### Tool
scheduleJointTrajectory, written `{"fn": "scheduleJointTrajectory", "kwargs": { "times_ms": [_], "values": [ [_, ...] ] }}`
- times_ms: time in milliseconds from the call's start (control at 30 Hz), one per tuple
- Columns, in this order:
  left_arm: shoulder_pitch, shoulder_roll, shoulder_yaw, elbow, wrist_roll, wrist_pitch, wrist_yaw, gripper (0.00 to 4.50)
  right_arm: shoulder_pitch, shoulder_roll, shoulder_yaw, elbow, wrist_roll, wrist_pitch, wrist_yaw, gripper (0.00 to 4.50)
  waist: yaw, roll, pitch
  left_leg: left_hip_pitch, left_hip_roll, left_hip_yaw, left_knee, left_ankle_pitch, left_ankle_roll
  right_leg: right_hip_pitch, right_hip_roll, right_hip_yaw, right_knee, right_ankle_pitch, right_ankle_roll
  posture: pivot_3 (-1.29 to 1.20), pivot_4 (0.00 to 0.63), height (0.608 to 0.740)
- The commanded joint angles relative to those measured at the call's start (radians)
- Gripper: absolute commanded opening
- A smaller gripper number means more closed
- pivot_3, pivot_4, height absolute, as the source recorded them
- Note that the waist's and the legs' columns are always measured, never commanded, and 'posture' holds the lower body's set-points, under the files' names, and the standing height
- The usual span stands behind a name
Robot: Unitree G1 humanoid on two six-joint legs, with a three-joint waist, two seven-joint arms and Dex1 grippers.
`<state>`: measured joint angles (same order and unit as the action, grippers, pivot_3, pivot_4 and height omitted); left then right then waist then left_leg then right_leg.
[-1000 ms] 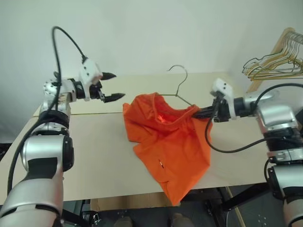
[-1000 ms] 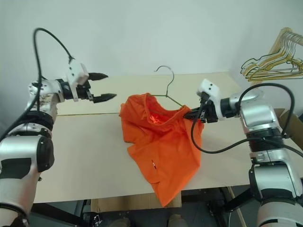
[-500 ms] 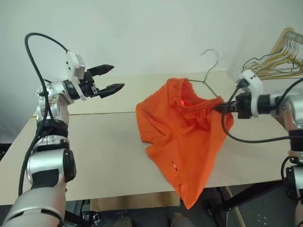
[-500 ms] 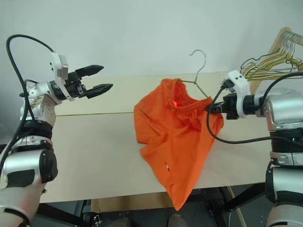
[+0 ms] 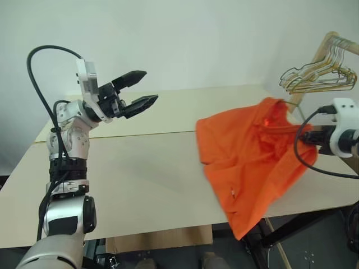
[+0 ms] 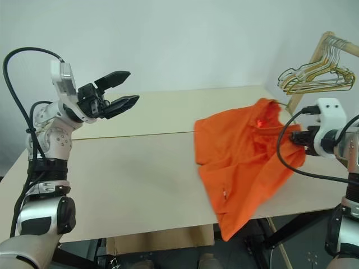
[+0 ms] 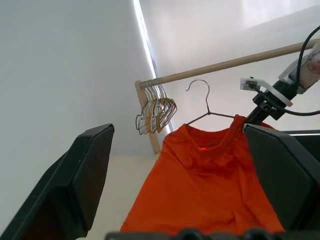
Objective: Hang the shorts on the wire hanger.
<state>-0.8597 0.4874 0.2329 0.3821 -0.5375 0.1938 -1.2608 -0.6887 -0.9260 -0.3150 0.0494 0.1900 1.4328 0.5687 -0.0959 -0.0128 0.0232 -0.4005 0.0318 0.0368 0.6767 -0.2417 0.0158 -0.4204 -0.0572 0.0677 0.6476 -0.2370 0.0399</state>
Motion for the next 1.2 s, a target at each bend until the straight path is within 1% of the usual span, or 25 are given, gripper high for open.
{"fn": "scheduleJointTrajectory", "kwargs": {
  "times_ms": [33,133,233,300,400,433,500,567,633,700,800,867,900,1033,1200],
  "values": [
    [-0.005,0.0,0.0,-0.002,-0.019,0.003,0.002,4.49,-0.017,0.022,-0.074,-0.039,-0.047,-0.006,-0.12,0.0,-0.012,0.0,0.0,0.0,0.0,0.0,0.0,0.0,0.0,0.0,0.0,0.0,0.0,0.0,0.0,-0.15,0.0,0.74],
    [0.009,-0.005,-0.005,-0.018,-0.051,0.048,-0.023,4.49,-0.032,0.078,-0.126,-0.044,-0.084,0.015,-0.225,0.0,-0.039,0.0,0.0,0.0,0.0,0.0,0.0,0.0,0.0,0.0,0.0,0.001,0.0,0.0,0.0,-0.16,0.0,0.74],
    [0.036,-0.022,-0.005,-0.052,-0.097,0.083,-0.049,4.49,-0.045,0.131,-0.168,-0.025,-0.136,-0.009,-0.34,0.0,-0.06,0.0,0.0,0.001,0.0,-0.001,0.0,0.0,0.0,0.001,0.0,0.002,0.0,0.0,0.0,-0.16,0.0,0.74],
    [0.064,-0.027,-0.016,-0.087,-0.119,0.102,-0.078,4.49,-0.046,0.155,-0.168,-0.01,-0.188,-0.067,-0.434,0.0,-0.068,0.001,0.0,0.001,0.0,-0.001,0.0,0.0,0.0,0.001,0.0,0.002,0.0,0.0,0.001,-0.16,0.0,0.74],
    [0.087,-0.05,-0.009,-0.12,-0.148,0.126,-0.053,4.49,-0.125,0.242,-0.27,0.015,-0.23,-0.166,-0.608,0.0,-0.084,0.001,0.0,0.001,0.0,-0.001,0.0,0.0,0.0,0.001,0.0,0.003,0.0,0.001,0.001,-0.15,0.0,0.74],
    [0.091,-0.056,-0.005,-0.127,-0.158,0.134,-0.043,4.49,-0.142,0.265,-0.285,0.016,-0.236,-0.201,-0.647,0.0,-0.087,0.001,0.0,0.002,0.0,-0.002,0.0,0.0,0.0,0.001,0.0,0.003,0.001,0.001,0.001,-0.15,0.0,0.74],
    [0.097,-0.065,0.0,-0.139,-0.173,0.145,-0.03,4.49,-0.173,0.307,-0.305,0.027,-0.237,-0.252,-0.704,0.0,-0.091,0.002,0.0,0.002,-0.001,-0.003,0.0,0.0,0.0,0.001,0.0,0.004,0.0,0.001,0.002,-0.16,0.0,0.74],
    [0.105,-0.07,0.0,-0.151,-0.176,0.148,-0.022,4.49,-0.21,0.35,-0.295,0.056,-0.236,-0.298,-0.75,0.0,-0.097,0.002,0.0,0.002,-0.001,-0.004,-0.001,0.0,0.0,0.002,0.0,0.004,0.0,0.001,0.002,-0.15,0.0,0.74],
    [0.113,-0.071,-0.005,-0.162,-0.177,0.147,-0.015,4.49,-0.24,0.376,-0.286,0.09,-0.232,-0.331,-0.779,0.0,-0.109,0.002,-0.001,0.003,0.0,-0.006,-0.001,0.0,0.0,0.003,0.0,0.004,0.0,0.001,0.002,-0.15,0.0,0.74],
    [0.122,-0.071,-0.008,-0.173,-0.175,0.143,-0.005,4.49,-0.276,0.402,-0.307,0.14,-0.228,-0.388,-0.834,0.0,-0.114,0.002,-0.001,0.004,-0.001,-0.007,-0.001,0.0,0.0,0.005,0.0,0.004,0.0,0.001,0.002,-0.14,0.0,0.74],
    [0.139,-0.069,-0.007,-0.191,-0.176,0.143,0.008,4.49,-0.316,0.395,-0.325,0.239,-0.214,-0.457,-0.878,0.0,-0.113,0.002,0.0,0.006,-0.001,-0.008,-0.001,0.0,0.0,0.006,0.0,0.004,0.0,0.001,0.002,-0.12,0.0,0.74],
    [0.15,-0.067,-0.005,-0.203,-0.179,0.145,0.017,4.49,-0.334,0.375,-0.315,0.301,-0.209,-0.485,-0.878,0.0,-0.111,0.003,0.0,0.007,-0.001,-0.008,-0.002,0.0,0.0,0.007,0.0,0.004,-0.001,0.001,0.002,-0.12,0.0,0.74],
    [0.155,-0.066,-0.005,-0.208,-0.181,0.146,0.02,4.49,-0.35,0.374,-0.335,0.325,-0.194,-0.501,-0.891,0.0,-0.111,0.003,0.0,0.008,-0.001,-0.008,-0.003,0.0,0.0,0.009,0.0,0.004,-0.002,0.001,0.002,-0.12,0.0,0.74],
    [0.18,-0.057,-0.013,-0.223,-0.166,0.139,0.034,4.49,-0.435,0.33,-0.385,0.482,-0.144,-0.576,-0.934,0.0,-0.111,0.005,0.002,0.014,-0.002,-0.008,-0.005,0.0,0.0,0.016,-0.001,0.004,-0.005,0.001,0.002,-0.11,0.0,0.74],
    [0.196,-0.055,-0.021,-0.239,-0.161,0.134,0.048,4.49,-0.514,0.249,-0.366,0.684,-0.123,-0.686,-0.957,0.0,-0.109,0.005,0.002,0.016,-0.002,-0.007,-0.009,0.0,0.0,0.017,-0.001,0.004,-0.007,0.001,0.002,-0.1,0.0,0.74]
  ]
}}
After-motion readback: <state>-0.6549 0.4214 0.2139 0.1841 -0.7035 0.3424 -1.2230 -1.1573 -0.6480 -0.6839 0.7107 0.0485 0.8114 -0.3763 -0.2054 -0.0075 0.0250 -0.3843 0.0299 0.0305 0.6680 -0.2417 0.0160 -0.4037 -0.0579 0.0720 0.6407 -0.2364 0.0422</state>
